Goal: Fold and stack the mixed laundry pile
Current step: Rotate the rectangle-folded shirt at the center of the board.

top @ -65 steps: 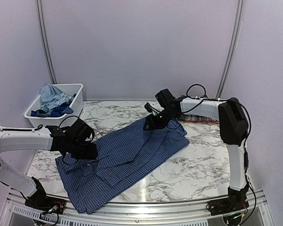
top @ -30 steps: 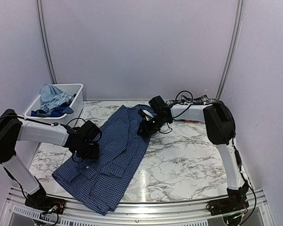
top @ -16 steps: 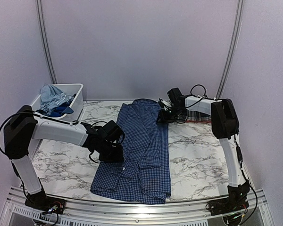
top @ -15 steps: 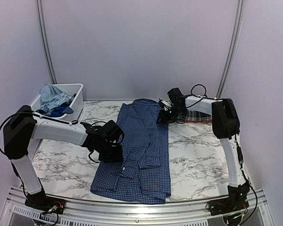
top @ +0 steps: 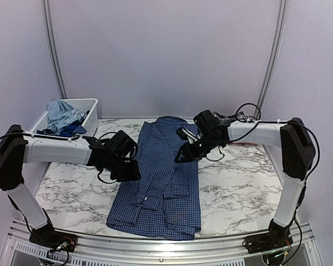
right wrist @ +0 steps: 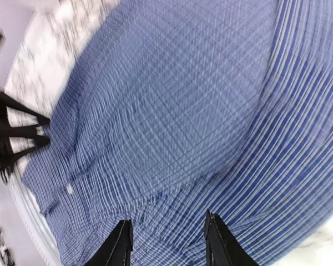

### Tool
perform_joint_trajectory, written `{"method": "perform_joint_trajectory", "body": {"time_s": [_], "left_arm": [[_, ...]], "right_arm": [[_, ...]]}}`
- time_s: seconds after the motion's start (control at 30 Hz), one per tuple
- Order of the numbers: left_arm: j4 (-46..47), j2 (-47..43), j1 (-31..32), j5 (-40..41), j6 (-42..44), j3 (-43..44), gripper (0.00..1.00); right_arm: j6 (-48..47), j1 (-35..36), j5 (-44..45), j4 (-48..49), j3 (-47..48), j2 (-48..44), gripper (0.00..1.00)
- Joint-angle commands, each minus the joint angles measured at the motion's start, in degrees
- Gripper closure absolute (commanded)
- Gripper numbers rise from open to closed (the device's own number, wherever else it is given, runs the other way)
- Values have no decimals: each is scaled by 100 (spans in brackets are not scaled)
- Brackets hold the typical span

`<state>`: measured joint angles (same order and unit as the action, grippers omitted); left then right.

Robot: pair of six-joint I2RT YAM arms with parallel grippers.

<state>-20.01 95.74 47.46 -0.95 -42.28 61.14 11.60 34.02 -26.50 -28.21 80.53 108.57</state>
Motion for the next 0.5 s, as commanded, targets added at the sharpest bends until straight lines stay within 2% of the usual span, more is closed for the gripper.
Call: {"method": "perform_joint_trajectory", "body": {"time_s": [0.0,0.1,0.2,0.37,0.47], "left_arm": [[137,390,71,-254,274,100,63],[348,605,145,-447,187,98,66],[590,891,284,-615,-50,129,68],[770,1057,337,-498,-392,242,69],[705,743,279,-253,-357,207,65]], "right_arm": [[710,162,-276,737,-1120,-88,60],[737,93,-168,930,-1453,76,60],[567,-187,-97,924,-1383,447,61],[104,-684,-11,510,-640,904,62],[-131,-703,-58,136,-249,650,62]]}}
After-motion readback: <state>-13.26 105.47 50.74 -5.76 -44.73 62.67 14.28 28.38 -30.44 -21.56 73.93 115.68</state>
